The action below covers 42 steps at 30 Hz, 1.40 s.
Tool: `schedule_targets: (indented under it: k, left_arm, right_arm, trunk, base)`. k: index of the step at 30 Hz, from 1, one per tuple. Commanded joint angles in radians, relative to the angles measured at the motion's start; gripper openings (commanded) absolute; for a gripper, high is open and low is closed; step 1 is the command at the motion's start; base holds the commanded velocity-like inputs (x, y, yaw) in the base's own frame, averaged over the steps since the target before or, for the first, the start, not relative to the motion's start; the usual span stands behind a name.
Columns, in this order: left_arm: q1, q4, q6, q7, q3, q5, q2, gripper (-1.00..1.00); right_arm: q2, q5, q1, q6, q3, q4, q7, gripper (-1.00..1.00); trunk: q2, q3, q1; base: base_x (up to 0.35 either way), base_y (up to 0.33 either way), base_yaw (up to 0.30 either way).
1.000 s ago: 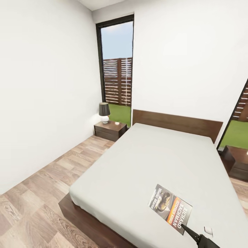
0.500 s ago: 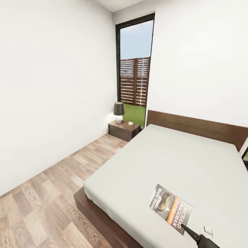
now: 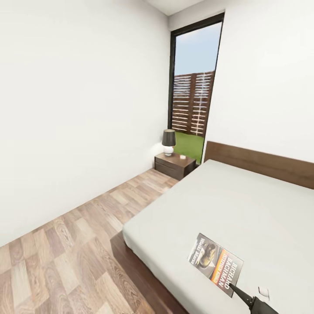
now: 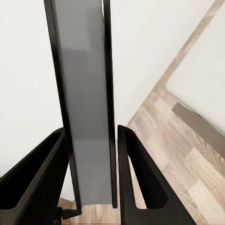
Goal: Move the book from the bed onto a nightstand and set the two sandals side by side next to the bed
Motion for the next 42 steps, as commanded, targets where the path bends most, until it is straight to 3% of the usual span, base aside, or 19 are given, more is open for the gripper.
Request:
schedule_targets:
  k: [1, 42]
  left_arm:
    - [-0.001, 0.0, -0.007, -0.001, -0.009, 0.006, 0.0, 1.0]
    - [-0.001, 0.0, -0.007, -0.001, -0.009, 0.006, -0.007, 1.0]
  right_arm:
    - [-0.001, -0.004, -0.002, -0.011, -0.002, 0.004, 0.002, -1.0]
    - [0.0, -0.004, -0.002, -0.011, -0.002, 0.004, 0.001, -1.0]
  trunk:
    - [-0.002, -0.002, 0.001]
    - [-0.002, -0.002, 0.001]
  base:
    - [0.0, 0.0, 0.291]
    - [0.0, 0.0, 0.291]
